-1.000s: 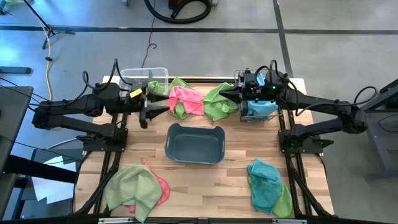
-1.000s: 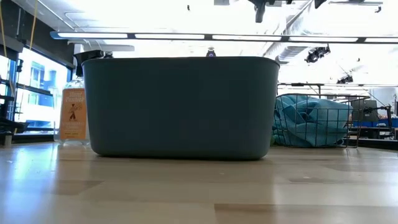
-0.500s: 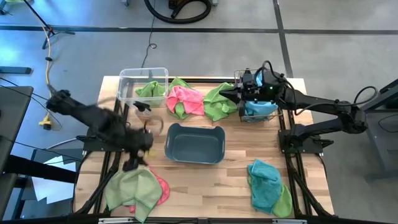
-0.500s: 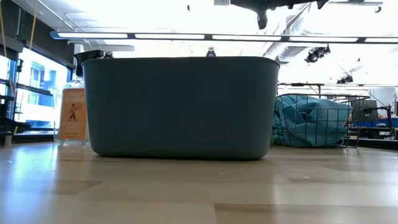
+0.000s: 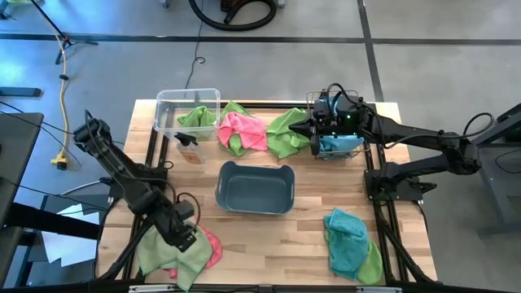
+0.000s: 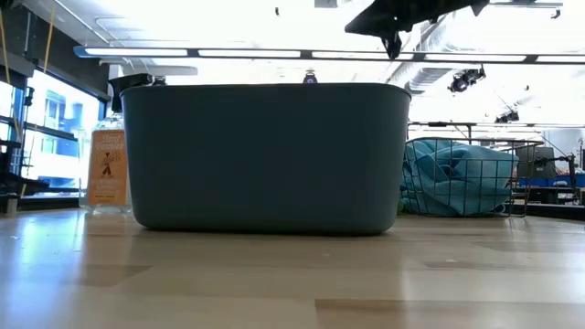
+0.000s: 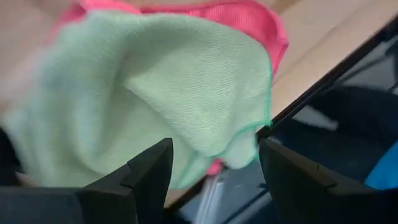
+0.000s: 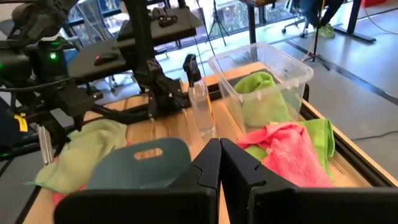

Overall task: Sort microfiber towel by color & place in baskets
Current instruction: Put the green microfiber cloth into the blue bin

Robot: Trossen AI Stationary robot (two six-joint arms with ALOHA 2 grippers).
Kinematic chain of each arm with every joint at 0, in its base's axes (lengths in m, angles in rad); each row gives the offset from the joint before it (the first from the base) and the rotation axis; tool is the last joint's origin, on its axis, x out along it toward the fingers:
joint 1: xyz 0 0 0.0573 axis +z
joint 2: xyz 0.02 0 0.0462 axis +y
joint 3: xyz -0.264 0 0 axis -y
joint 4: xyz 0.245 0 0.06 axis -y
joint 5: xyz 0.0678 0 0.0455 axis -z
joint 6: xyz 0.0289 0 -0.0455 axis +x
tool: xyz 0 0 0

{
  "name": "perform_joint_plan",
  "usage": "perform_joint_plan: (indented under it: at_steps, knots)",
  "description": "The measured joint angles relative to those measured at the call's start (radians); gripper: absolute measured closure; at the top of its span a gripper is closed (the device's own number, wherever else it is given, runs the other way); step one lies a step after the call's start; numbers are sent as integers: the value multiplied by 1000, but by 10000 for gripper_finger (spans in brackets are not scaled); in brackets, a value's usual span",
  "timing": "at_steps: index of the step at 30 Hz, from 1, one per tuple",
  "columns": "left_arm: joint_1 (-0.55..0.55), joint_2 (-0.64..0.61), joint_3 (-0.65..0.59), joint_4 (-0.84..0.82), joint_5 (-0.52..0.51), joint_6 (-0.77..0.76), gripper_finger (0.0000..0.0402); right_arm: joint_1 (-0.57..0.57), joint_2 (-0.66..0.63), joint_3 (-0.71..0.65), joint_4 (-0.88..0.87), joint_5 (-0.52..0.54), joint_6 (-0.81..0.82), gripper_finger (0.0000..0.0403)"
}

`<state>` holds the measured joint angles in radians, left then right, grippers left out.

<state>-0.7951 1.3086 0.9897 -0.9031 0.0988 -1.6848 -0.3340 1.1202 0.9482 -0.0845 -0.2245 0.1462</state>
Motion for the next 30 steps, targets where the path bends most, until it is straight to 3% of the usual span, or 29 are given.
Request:
perform_joint_plan:
  at_steps: [3, 15, 25, 28, 30]
  knots:
    - [-8, 52, -1, 34, 28, -65, 174, 0, 0, 0, -12, 0, -16, 400]
    - [-10, 254, -2, 48, 92, -92, 174, 0, 0, 0, -43, -1, -39, 400]
    - [-10, 331, -2, 70, 106, -78, 176, 0, 0, 0, -66, -1, -43, 400]
    - [-8, 330, -2, 75, 101, -50, 200, 0, 0, 0, -70, -2, -43, 400]
    - [-5, 330, -2, 76, 101, -22, 238, 0, 0, 0, -74, -1, -43, 400]
